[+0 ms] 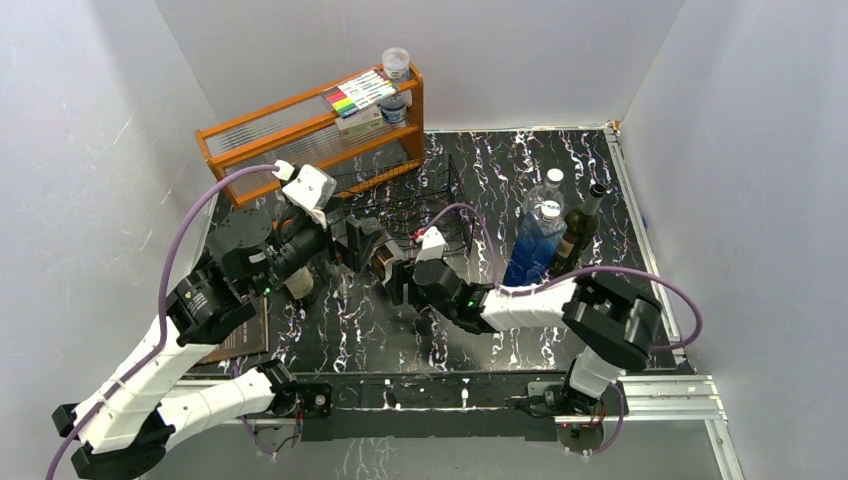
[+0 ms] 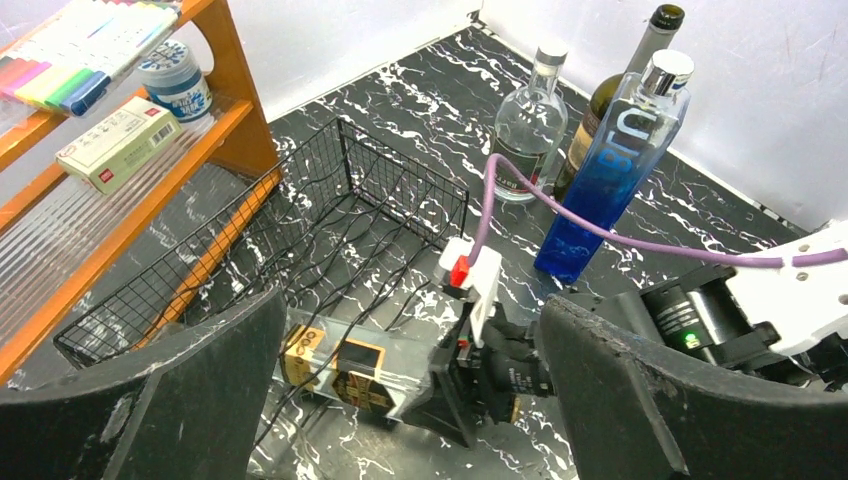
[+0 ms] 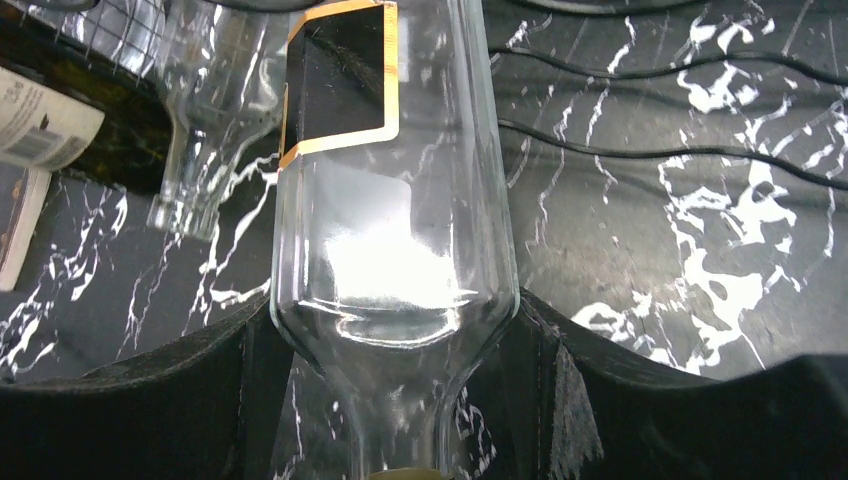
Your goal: Put the wine bottle on the wine rack
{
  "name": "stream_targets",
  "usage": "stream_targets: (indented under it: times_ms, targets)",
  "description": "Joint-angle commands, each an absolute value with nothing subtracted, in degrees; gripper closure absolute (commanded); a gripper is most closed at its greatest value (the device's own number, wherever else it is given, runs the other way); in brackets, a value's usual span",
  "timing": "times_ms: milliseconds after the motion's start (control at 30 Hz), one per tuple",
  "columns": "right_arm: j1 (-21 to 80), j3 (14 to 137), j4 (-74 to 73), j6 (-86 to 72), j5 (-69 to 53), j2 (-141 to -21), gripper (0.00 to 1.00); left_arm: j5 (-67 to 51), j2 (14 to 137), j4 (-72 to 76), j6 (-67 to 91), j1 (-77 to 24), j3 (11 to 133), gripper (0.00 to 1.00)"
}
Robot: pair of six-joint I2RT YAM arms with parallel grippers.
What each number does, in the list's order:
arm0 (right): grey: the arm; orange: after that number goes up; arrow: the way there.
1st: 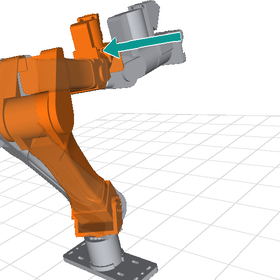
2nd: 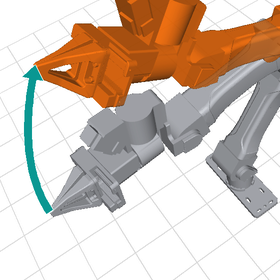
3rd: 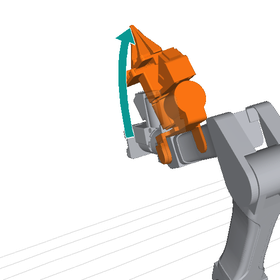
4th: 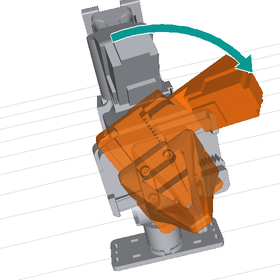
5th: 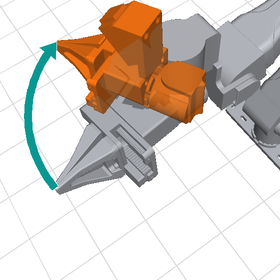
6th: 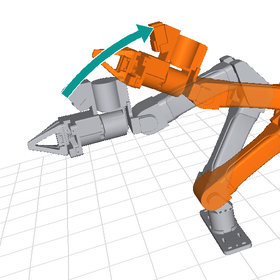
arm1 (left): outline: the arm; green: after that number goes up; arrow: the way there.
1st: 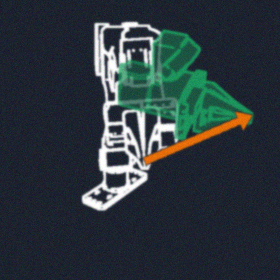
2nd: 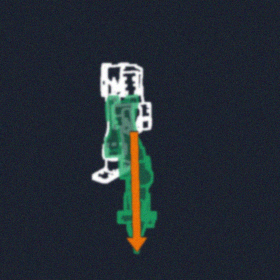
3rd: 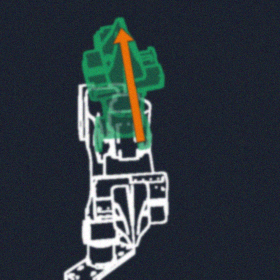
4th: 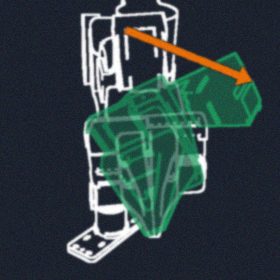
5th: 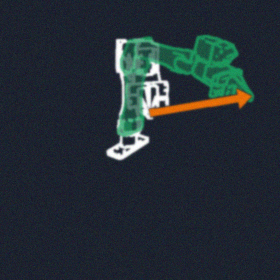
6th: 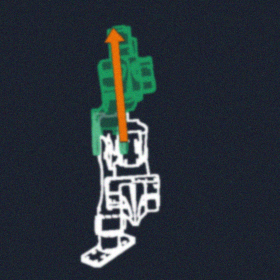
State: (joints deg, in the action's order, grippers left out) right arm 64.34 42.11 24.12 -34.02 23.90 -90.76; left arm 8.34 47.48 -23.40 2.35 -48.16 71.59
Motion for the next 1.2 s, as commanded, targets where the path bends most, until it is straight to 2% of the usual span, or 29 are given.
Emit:
stream_targets:
  times_ms: [0, 200, 433, 933, 1033, 1167]
  targets:
    - [64.93, 50.2, 43.84, -31.85, 31.97, -92.99, 1.0, 7.81, 47.25, -24.36, 3.21, -47.99, 73.98, 0.02]
    - [65.21, 52.0, 50.63, -30.2, 41.61, -98.68, 1.0, 8.28, 47.3, -25.46, 3.63, -47.98, 74.61, 0.02]
    - [65.21, 58.45, 50.32, -28.44, 40.89, -105.31, 1.0, 8.6, 48.01, -26.75, 3.39, -47.99, 75.59, 0.02]
    - [65.21, 67.32, 36.35, -40.08, 48.19, -111.09, 1.0, 8.79, 47.21, -28.2, 4.27, -47.99, 75.54, 0.02]
    - [65.21, 68.09, 35.79, -40.47, 46.2, -111.61, 0.9, 8.68, 47.22, -28.45, 4.32, -47.98, 75.72, 0.02]
    - [65.2, 67.66, 35.49, -42.22, 44.26, -111.32, 0.65, 8.71, 47.08, -28.7, 4.48, -47.99, 75.86, 0.02]
